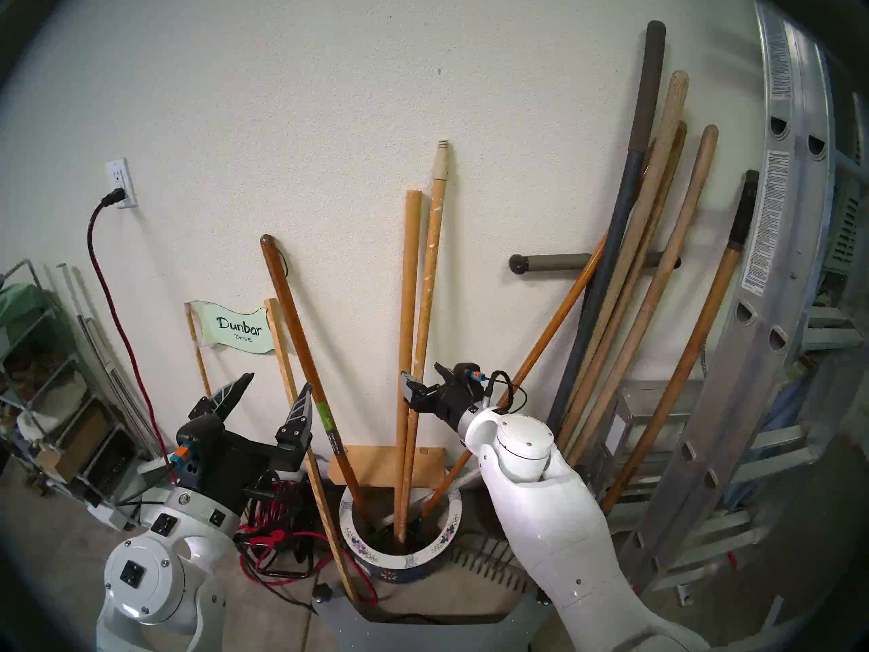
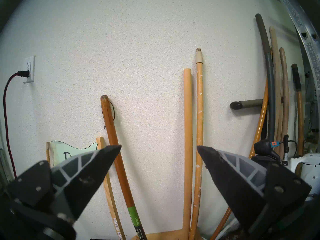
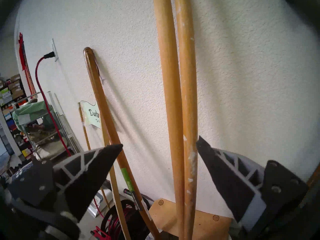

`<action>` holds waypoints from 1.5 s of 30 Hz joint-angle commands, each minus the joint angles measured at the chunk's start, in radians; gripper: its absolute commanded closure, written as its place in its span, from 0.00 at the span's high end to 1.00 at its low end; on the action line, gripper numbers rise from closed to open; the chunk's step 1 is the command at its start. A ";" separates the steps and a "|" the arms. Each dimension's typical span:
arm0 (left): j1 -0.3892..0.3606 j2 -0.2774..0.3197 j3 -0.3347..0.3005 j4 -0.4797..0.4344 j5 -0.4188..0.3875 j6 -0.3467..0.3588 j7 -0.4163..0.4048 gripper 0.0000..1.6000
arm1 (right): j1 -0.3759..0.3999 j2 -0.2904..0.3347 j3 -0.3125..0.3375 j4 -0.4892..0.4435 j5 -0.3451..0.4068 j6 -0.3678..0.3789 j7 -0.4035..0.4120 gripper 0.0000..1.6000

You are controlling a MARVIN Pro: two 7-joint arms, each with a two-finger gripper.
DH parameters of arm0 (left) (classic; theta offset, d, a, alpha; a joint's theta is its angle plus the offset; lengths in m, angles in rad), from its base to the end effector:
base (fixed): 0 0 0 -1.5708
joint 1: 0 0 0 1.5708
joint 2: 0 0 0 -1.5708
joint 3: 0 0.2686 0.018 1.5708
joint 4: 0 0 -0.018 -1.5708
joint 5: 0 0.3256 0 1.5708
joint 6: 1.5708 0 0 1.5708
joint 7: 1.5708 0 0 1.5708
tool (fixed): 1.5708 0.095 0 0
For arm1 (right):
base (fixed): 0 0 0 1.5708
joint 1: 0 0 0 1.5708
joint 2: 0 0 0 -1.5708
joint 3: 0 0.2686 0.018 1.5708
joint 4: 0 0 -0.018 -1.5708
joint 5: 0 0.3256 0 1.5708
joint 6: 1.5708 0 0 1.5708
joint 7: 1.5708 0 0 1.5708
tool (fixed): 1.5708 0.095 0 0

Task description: Put wooden sticks into the pot

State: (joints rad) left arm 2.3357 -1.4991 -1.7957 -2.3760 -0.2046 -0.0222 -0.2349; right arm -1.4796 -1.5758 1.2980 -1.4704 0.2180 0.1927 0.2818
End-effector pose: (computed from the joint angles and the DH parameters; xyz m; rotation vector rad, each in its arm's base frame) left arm 0.2452 0.0479 -0.1961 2.0724 -0.1596 2.2450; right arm 0.4335 0.1455 -0.3005 -2.0045 -0.3437 -1.6199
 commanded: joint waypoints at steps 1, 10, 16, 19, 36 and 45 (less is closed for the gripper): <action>0.003 0.000 0.000 -0.002 -0.002 -0.002 -0.002 1.00 | -0.089 0.029 0.024 -0.074 0.000 -0.033 -0.014 1.00; 0.003 0.000 0.000 -0.002 -0.002 -0.002 -0.001 1.00 | -0.167 0.052 0.054 -0.162 0.017 -0.039 -0.008 1.00; 0.003 0.000 0.001 -0.002 -0.002 -0.002 -0.001 1.00 | -0.242 0.096 0.045 -0.223 -0.042 -0.139 -0.022 1.00; 0.003 0.000 0.001 -0.002 -0.002 -0.002 -0.001 1.00 | -0.270 0.121 0.052 -0.249 -0.020 -0.168 -0.022 1.00; 0.003 0.001 0.001 -0.002 -0.002 -0.002 0.000 1.00 | -0.480 0.192 0.168 -0.410 0.034 -0.261 -0.043 1.00; 0.004 0.002 0.001 -0.002 -0.003 -0.002 0.000 1.00 | -0.554 0.217 0.203 -0.464 0.057 -0.281 -0.016 1.00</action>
State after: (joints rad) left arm 2.3361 -1.4969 -1.7951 -2.3760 -0.2054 -0.0224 -0.2329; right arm -1.9540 -1.3780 1.4876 -1.8845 0.2593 -0.0685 0.2441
